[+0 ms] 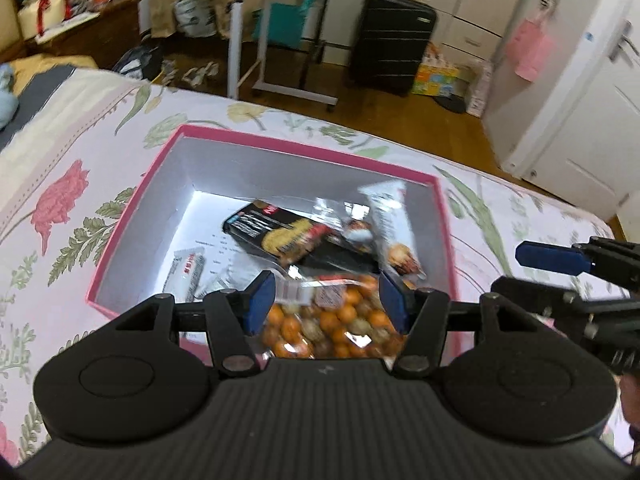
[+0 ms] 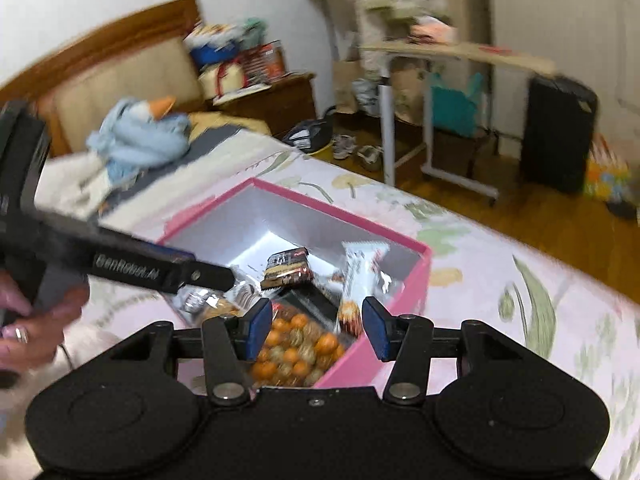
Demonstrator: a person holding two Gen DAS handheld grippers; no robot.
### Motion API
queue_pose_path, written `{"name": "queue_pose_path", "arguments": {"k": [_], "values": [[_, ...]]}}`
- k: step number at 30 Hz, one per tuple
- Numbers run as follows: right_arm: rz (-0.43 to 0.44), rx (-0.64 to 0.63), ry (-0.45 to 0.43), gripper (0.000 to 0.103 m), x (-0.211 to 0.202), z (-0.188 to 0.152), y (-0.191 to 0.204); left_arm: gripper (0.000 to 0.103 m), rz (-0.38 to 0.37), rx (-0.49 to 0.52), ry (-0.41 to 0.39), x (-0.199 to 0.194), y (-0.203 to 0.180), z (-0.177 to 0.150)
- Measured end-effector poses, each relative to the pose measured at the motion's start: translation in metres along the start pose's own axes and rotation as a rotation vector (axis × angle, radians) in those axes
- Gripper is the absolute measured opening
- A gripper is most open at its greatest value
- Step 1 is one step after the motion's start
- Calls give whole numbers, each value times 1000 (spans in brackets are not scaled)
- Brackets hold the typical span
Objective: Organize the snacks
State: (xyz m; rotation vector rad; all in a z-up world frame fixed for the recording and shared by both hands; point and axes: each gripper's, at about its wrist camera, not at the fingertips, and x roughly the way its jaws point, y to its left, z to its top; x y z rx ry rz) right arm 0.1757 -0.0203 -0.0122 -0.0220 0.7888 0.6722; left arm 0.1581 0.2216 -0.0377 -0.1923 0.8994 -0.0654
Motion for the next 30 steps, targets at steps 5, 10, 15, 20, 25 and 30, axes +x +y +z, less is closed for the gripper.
{"name": "queue_pose_path", "arguments": {"k": [5, 10, 15, 20, 25, 30], "values": [[20, 123, -14, 55, -42, -20, -16, 57, -30, 90, -8, -31, -28, -7], [-35, 129, -23, 59, -83, -46, -23, 57, -90, 151, -16, -51, -62, -15], [-120, 165, -23, 61, -117, -83, -45, 58, -177, 208, 4, -52, -101, -29], [-214, 245, -47, 63, -150, -120, -87, 59, -276, 266, 51, -30, -150, -46], [-340, 313, -62, 69, -172, -158, -129, 60, -357, 282, 99, 6, -195, -60], [-488, 366, -41, 70, -175, -187, -174, 60, -433, 287, 168, 51, -242, -70]]}}
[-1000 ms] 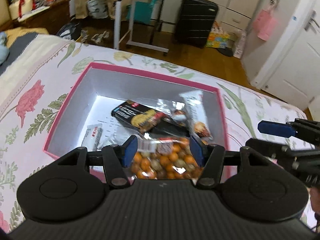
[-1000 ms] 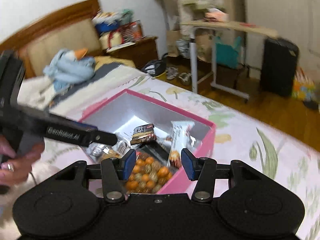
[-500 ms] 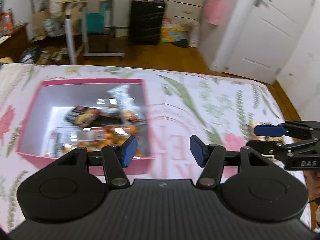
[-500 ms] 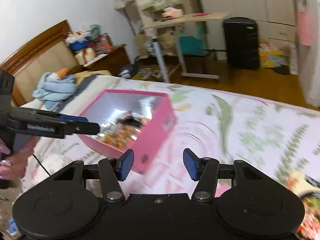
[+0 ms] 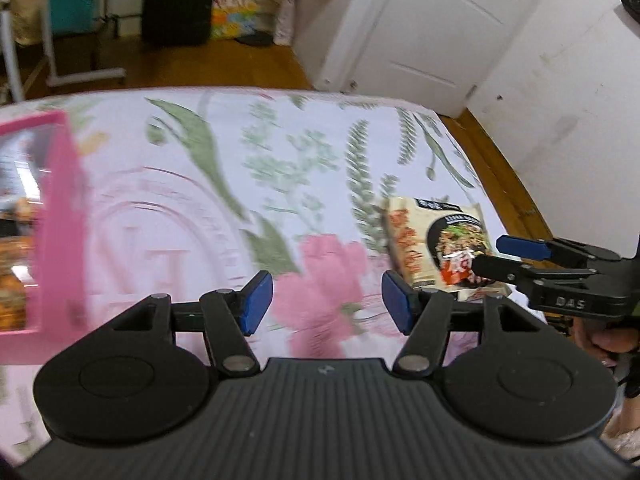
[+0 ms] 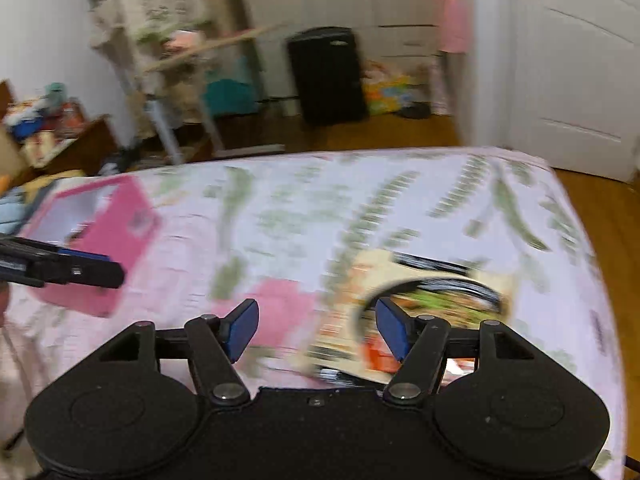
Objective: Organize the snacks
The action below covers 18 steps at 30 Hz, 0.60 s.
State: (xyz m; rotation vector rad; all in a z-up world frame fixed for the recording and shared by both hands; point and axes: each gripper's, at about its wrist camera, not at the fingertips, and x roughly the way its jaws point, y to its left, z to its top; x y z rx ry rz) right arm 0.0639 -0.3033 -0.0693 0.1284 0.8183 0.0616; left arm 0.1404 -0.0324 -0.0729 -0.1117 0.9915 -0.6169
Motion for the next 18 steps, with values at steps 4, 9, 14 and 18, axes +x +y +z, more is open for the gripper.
{"name": "queue_pose_path", "arguments": {"k": [4, 9, 14, 18], "values": [[-76, 77, 4, 73, 15, -4, -39, 59, -27, 0, 44, 45, -17, 1], [-100, 219, 48, 75, 39, -7, -83, 59, -80, -19, 96, 98, -38, 4], [-78, 333, 95, 77, 50, -20, -102, 59, -132, -45, 130, 137, -54, 3], [-2, 431, 112, 78, 59, -25, -115, 57, -187, -86, 175, 164, -60, 1]]}}
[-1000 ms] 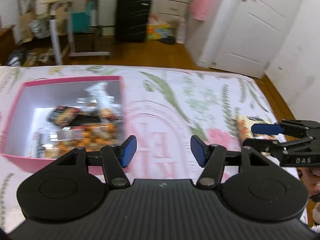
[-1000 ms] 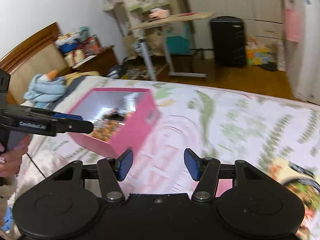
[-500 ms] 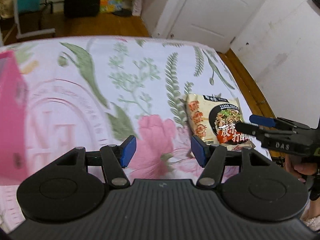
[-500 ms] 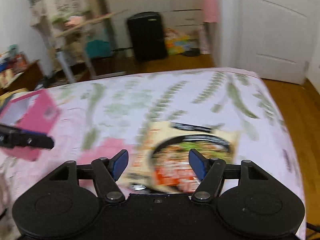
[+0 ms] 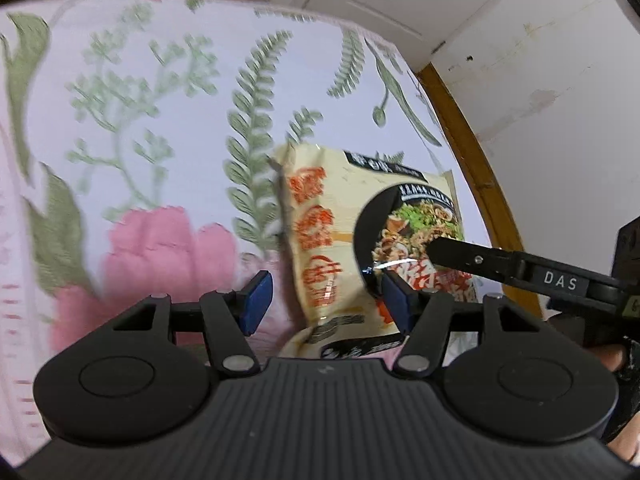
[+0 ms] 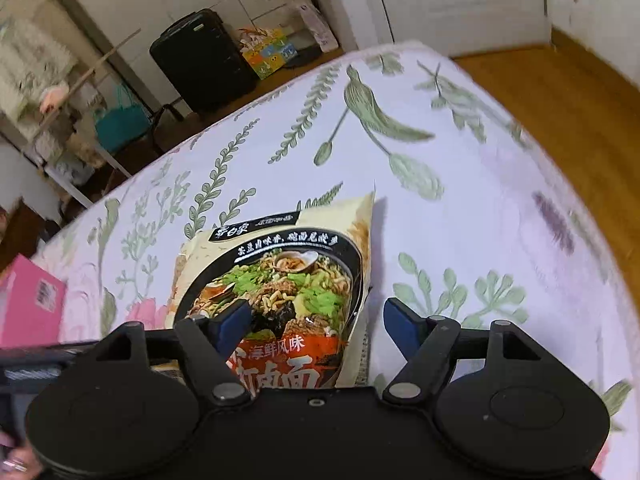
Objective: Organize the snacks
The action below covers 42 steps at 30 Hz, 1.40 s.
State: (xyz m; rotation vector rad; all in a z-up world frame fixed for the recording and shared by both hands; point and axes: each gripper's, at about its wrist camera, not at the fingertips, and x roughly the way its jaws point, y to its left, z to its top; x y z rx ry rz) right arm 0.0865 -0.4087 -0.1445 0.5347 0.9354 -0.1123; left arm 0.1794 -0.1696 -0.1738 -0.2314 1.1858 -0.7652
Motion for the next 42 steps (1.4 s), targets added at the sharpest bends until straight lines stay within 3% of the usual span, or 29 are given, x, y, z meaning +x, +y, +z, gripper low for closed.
{"name": "queue_pose_path", "arguments": {"k": [2, 4, 9, 15, 22, 31, 42], "values": [[49, 43, 18, 78, 5, 1, -5, 55, -23, -10, 18, 7, -1, -1], [45, 44, 21, 68, 4, 0, -1, 51, -39, 4, 13, 7, -4, -3], [57, -16, 60, 57, -3, -3, 16, 49, 7, 73, 24, -7, -12, -6], [99, -93, 80, 56, -19, -16, 48, 49, 51, 106, 25, -49, -9, -17], [185, -171, 127, 56, -32, -33, 98, 50, 168, 169, -11, -111, -7, -37], [257, -272, 176, 56, -50, -45, 164, 50, 228, 151, -81, -188, 12, -57], [315, -384, 171, 56, -61, -53, 250, 50, 291, 99, -193, -266, 43, -77]]}}
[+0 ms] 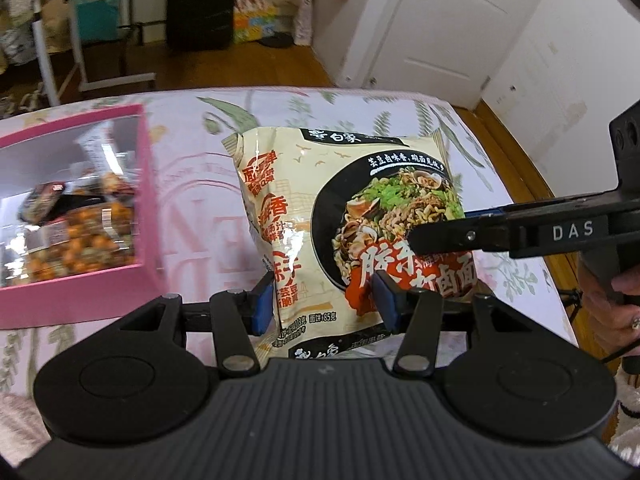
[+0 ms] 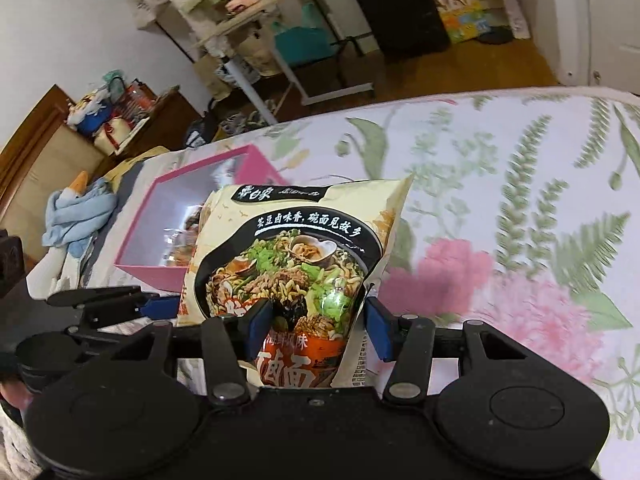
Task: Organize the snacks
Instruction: 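Carry the noodle bag into the pink box and open the right tool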
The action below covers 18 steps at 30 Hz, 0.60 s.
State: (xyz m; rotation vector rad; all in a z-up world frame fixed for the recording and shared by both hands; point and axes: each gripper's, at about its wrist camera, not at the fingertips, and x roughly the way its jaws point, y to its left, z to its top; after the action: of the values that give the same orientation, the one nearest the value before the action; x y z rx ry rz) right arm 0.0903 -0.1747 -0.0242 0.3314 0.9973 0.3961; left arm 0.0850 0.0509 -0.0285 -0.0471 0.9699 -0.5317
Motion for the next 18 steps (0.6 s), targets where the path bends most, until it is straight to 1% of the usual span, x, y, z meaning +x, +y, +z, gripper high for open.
{"name": "queue_pose_path", "arguments": {"k": [5, 11, 15, 18], "values": [[76, -53, 18, 53, 30, 20, 38, 50, 58, -62, -57, -29, 45, -6], [178, -121, 68, 50, 78, 53, 84, 50, 101, -189, -98, -57, 114, -10], [209, -154, 95, 49, 108, 72, 115, 50, 159, -225, -120, -67, 149, -5], [221, -150, 119, 50, 133, 88, 135, 50, 198, -247, -130, -71, 173, 1]]}}
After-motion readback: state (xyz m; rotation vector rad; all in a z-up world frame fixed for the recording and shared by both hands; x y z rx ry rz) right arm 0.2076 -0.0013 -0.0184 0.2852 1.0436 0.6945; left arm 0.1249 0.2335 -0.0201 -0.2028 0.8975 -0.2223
